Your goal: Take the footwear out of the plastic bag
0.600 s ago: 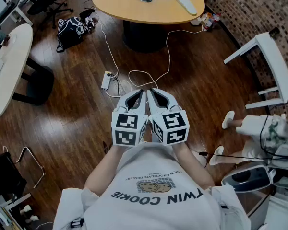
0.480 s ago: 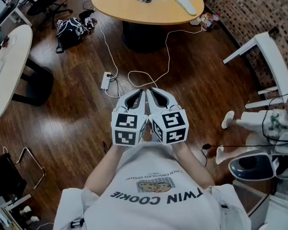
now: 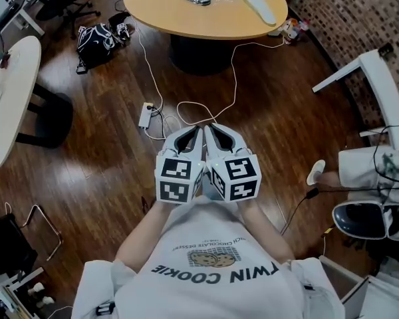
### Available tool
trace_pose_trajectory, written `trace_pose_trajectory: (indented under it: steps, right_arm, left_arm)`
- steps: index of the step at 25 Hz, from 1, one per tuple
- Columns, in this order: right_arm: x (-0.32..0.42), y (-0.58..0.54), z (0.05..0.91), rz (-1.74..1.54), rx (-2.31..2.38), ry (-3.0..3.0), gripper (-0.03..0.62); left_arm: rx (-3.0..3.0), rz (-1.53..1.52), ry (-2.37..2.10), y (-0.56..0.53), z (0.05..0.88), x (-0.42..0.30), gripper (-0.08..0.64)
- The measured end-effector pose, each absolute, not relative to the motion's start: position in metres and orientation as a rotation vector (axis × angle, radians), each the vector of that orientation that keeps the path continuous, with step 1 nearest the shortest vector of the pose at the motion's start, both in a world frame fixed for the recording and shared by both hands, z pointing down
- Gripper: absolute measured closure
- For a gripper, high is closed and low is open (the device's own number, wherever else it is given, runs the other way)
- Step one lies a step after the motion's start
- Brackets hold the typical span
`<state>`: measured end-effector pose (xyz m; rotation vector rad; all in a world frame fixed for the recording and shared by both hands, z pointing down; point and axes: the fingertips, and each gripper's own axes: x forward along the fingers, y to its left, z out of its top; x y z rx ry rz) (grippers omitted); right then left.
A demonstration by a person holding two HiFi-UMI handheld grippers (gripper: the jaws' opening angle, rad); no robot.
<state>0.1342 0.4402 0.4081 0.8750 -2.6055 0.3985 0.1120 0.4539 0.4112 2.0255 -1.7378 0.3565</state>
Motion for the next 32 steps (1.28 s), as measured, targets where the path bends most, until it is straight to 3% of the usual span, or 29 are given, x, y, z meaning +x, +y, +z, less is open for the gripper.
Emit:
trace_pose_trajectory:
  steps: [16,32]
  right_arm:
    - [0.129,0.238,0.410,0.455,0.759,-2.650,0.591]
    - [0.097,0.188,0.413,0.465,0.611,-2.698,0.591]
  left_arm:
    - [1.940,0.420,-1.801,0.251,0.418,0.103,0.554]
    - [1.811,0.406,-1.961,0.203,0.403,0.047,0.554]
